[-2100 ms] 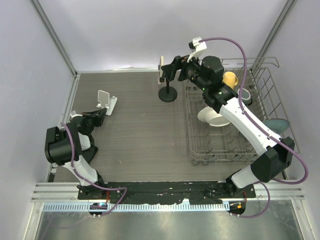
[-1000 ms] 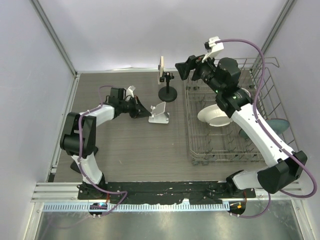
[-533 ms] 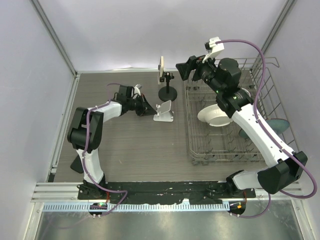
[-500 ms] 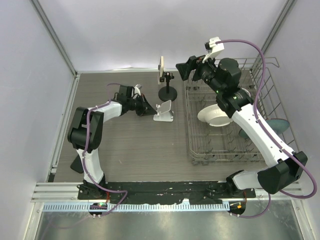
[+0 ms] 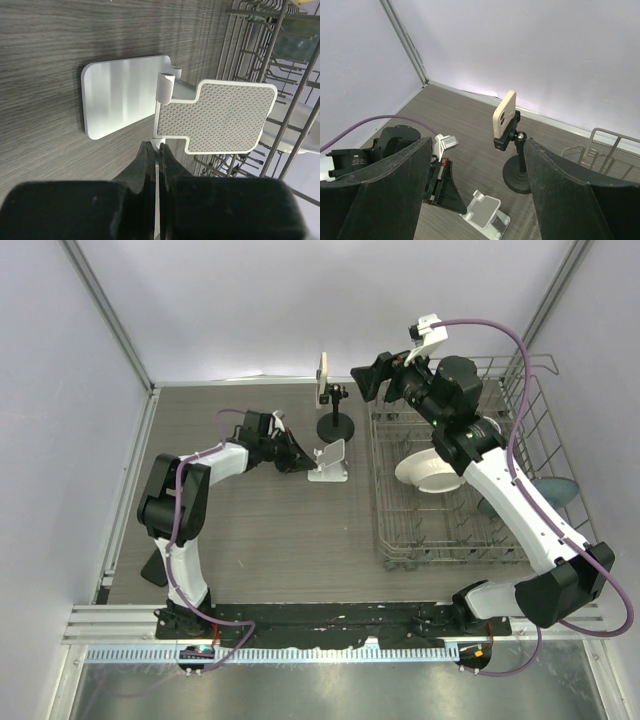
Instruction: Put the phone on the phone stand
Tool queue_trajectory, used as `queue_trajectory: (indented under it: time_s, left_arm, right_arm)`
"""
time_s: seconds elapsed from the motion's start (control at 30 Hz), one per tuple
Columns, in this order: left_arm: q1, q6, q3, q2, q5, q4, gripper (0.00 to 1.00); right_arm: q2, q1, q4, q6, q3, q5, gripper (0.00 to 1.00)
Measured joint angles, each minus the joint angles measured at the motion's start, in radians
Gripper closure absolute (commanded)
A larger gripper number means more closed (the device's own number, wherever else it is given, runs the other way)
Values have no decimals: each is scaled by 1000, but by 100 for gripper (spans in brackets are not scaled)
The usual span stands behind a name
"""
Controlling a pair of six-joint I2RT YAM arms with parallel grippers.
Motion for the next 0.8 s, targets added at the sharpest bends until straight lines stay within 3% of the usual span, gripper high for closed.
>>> queue_trajectory:
  time_s: [0.37, 0.43, 0.47, 0.57, 0.8]
  left_arm:
    - [-13, -95, -23, 0, -37, 43, 98]
    - [-13, -100, -23, 0, -37, 43, 70]
    - [-13, -100, -23, 0, -36, 44, 50]
    - [-13, -103, -24, 0, -42, 45, 31]
    - [-5, -98, -69, -13, -48, 56, 25]
  right_arm:
    - [2, -1, 5, 0, 0, -11, 21]
    - [2, -2, 5, 0, 0, -13, 21]
    - [2, -2, 5, 0, 0, -14, 21]
    - [2, -2, 5, 0, 0, -15, 21]
    - [5, -2, 5, 0, 0, -20, 21]
